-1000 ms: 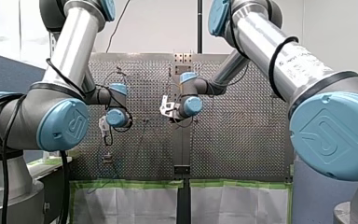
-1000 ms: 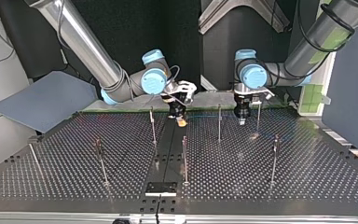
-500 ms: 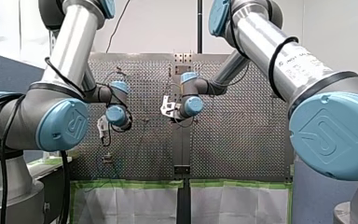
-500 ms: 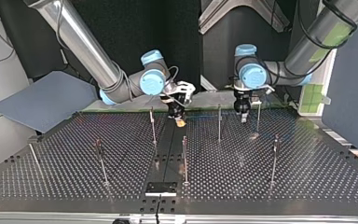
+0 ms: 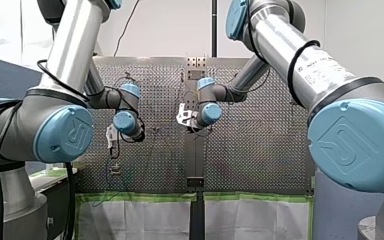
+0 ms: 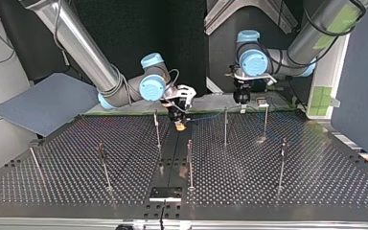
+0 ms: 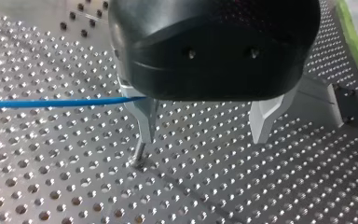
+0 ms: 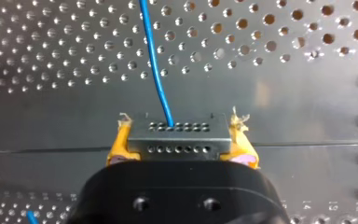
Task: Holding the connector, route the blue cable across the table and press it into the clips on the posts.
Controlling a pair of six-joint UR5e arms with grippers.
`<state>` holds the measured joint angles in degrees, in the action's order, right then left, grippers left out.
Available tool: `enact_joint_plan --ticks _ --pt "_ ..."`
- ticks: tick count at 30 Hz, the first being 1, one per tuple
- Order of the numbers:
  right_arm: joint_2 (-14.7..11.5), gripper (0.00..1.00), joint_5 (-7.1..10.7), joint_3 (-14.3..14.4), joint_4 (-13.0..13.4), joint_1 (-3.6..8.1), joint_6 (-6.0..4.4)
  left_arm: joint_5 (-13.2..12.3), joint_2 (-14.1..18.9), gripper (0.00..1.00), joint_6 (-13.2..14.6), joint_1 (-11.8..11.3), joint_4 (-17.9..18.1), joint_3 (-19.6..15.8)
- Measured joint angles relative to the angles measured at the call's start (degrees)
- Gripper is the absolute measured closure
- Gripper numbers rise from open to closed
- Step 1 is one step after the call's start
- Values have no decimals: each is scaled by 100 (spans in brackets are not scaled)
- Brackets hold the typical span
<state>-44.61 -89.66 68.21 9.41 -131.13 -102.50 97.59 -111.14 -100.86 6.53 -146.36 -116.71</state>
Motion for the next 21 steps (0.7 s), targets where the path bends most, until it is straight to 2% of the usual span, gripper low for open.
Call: enact_joint_plan --ticks 5,11,21 --pt "0 100 3 3 -80 3 0 145 129 0 10 143 71 -111" --pt "0 100 3 12 -95 3 1 167 359 0 15 293 57 -179" --pt "0 100 9 13 -104 55 0 261 421 0 163 614 -49 -282"
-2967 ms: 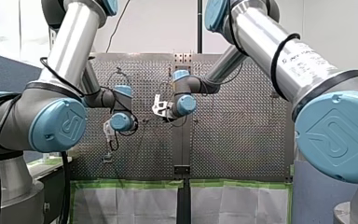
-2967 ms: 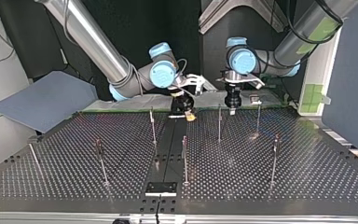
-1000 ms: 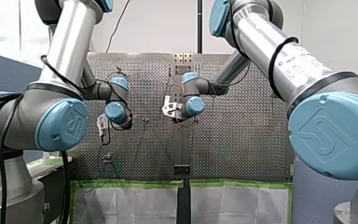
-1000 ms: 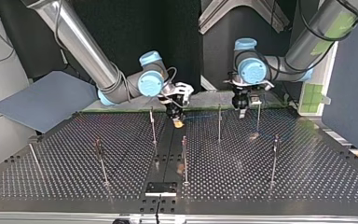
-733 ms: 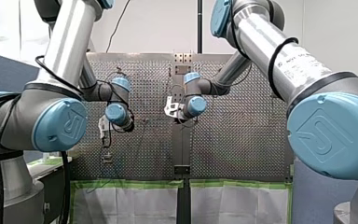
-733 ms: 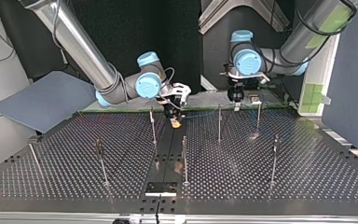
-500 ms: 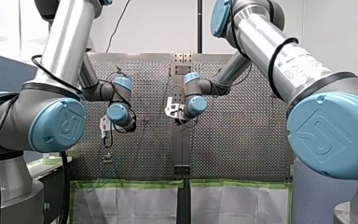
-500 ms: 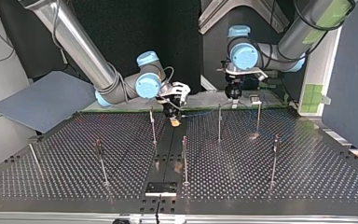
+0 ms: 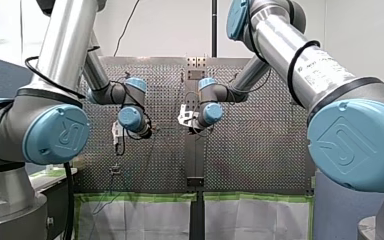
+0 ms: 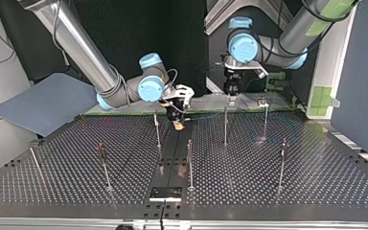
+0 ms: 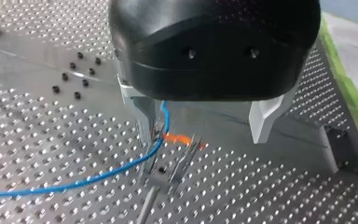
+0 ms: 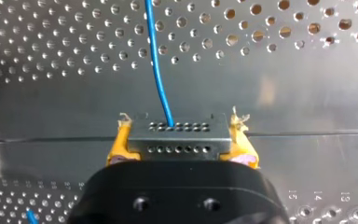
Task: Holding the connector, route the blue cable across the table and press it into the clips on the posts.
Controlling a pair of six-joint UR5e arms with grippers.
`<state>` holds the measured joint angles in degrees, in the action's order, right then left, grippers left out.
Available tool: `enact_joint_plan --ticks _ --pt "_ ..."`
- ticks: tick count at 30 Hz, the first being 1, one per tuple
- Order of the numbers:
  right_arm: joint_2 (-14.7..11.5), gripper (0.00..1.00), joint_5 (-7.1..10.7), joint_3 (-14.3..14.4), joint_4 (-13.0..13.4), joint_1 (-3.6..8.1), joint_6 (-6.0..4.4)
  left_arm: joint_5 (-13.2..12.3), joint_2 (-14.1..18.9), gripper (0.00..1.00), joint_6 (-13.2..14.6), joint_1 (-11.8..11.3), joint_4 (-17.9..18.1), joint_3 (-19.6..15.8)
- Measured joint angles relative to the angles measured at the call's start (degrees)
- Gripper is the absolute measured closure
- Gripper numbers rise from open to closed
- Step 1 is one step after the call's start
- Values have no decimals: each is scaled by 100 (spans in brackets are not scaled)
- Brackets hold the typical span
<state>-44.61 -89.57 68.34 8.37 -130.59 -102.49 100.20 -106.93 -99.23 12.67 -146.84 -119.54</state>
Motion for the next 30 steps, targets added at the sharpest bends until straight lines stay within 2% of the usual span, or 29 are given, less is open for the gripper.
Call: enact_joint_plan --ticks 5,10,19,23,30 --pt "0 100 0 1 -4 14 0 19 9 0 27 166 -3 -13" --pt "0 100 0 7 -29 24 4 30 9 0 48 235 11 -14" --pt "0 100 -1 17 -36 51 8 258 11 0 53 633 304 16" --pt "0 100 -6 18 -36 59 18 368 5 0 27 793 325 122" --pt "0 100 -1 18 -36 63 32 497 -53 0 -105 946 275 467"
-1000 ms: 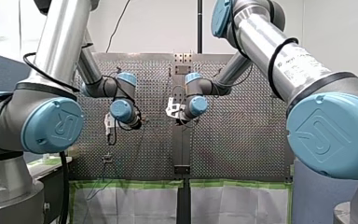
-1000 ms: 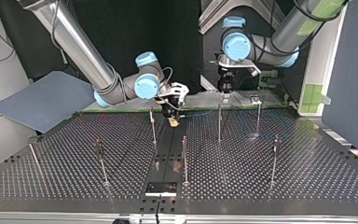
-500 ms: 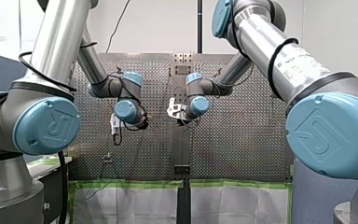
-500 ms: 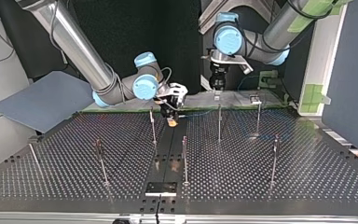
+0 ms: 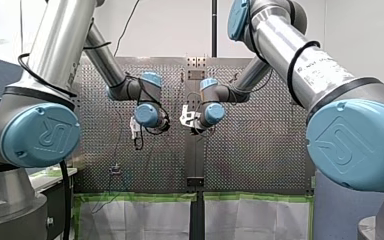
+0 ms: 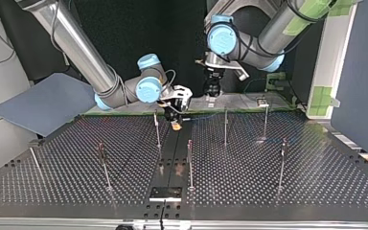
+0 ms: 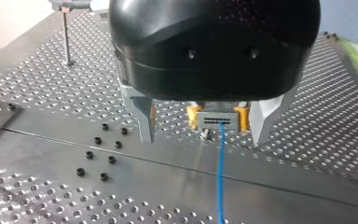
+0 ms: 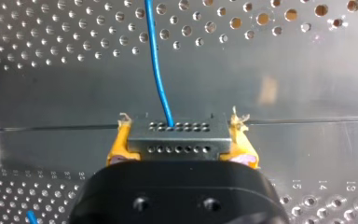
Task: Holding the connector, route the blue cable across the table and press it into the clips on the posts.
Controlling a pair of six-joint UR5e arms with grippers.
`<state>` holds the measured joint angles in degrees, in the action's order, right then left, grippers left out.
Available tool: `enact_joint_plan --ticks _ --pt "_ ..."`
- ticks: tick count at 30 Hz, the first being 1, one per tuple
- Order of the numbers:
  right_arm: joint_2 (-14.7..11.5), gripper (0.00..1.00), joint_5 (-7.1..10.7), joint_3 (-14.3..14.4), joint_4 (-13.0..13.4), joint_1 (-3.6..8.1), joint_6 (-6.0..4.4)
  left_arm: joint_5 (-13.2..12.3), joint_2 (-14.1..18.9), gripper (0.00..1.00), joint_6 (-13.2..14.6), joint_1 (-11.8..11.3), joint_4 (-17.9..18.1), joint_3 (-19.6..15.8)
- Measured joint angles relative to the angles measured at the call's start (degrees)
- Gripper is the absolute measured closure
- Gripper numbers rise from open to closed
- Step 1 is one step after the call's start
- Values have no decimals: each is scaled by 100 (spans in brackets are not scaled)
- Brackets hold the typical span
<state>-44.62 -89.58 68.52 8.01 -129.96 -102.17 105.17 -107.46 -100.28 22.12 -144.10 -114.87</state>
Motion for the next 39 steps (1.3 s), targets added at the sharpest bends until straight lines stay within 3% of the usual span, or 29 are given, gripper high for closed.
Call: enact_joint_plan --ticks 8,23,29,34,36,39 --pt "0 100 9 -1 0 27 3 171 -385 0 -42 20 -253 483" --pt "0 100 10 -1 2 70 16 221 -1098 0 -73 -27 -293 1092" --pt "0 100 10 0 7 70 13 233 -1210 0 -86 -61 -399 1410" --pt "0 100 10 -1 9 70 12 254 -1213 0 -81 -88 -544 1474" --pt "0 100 10 -3 12 71 12 267 -1213 19 -73 -90 -601 1480" --pt "0 100 7 -6 17 71 12 339 -1212 25 -45 -81 -638 1483"
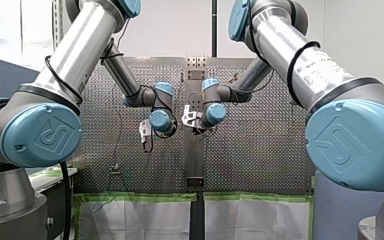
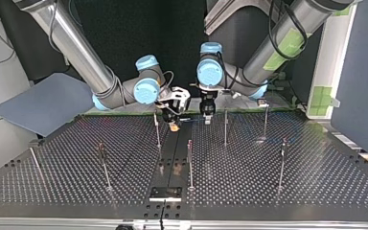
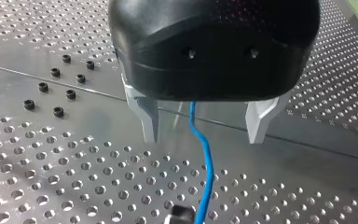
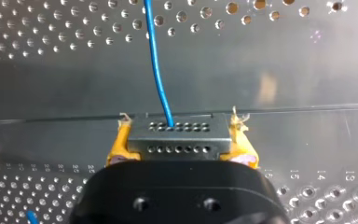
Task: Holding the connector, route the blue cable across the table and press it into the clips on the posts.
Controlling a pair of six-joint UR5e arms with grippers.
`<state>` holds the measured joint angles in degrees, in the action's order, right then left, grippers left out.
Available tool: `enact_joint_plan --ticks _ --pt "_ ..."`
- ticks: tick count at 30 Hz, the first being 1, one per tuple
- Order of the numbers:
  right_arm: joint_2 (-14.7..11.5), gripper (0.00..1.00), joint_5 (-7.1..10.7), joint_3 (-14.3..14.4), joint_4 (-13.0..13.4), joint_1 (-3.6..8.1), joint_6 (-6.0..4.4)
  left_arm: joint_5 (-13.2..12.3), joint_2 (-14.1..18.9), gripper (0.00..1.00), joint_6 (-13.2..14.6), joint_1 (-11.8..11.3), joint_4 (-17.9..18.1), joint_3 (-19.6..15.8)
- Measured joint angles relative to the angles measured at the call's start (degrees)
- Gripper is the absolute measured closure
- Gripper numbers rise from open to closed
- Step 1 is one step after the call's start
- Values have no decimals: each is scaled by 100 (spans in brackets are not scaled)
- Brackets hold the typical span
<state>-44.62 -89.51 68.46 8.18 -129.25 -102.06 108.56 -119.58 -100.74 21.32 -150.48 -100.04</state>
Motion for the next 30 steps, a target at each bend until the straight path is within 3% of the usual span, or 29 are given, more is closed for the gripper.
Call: enact_joint_plan --ticks 2,3,4,5,6,7,9,10,12,14,25,27,29,30 --pt "0 100 0 1 1 0 0 91 1 25 26 10 -5 0" --pt "0 100 0 2 1 0 0 129 1 36 34 14 -4 1" --pt "0 100 0 1 2 0 1 161 1 36 40 18 -3 2" --pt "0 100 0 0 2 0 1 192 1 44 47 22 9 3" --pt "0 100 0 2 2 0 1 208 1 56 52 25 27 3" --pt "0 100 0 2 3 2 0 218 2 56 55 27 47 3" --pt "0 100 -2 0 6 7 1 227 2 78 60 30 83 8" --pt "0 100 -2 0 7 9 2 227 2 78 61 32 93 12" --pt "0 100 -1 -1 8 18 5 217 2 93 62 40 100 27" --pt "0 100 1 -2 9 27 5 205 1 98 63 47 96 38" --pt "-4 100 11 -3 6 57 4 196 2 98 63 62 -5 51" --pt "-4 100 4 -3 6 64 5 199 0 81 60 61 -25 50" --pt "-6 100 7 -3 8 68 3 190 -4 81 48 62 -30 50" --pt "-6 100 7 -3 8 65 3 188 -4 54 41 66 -31 52"
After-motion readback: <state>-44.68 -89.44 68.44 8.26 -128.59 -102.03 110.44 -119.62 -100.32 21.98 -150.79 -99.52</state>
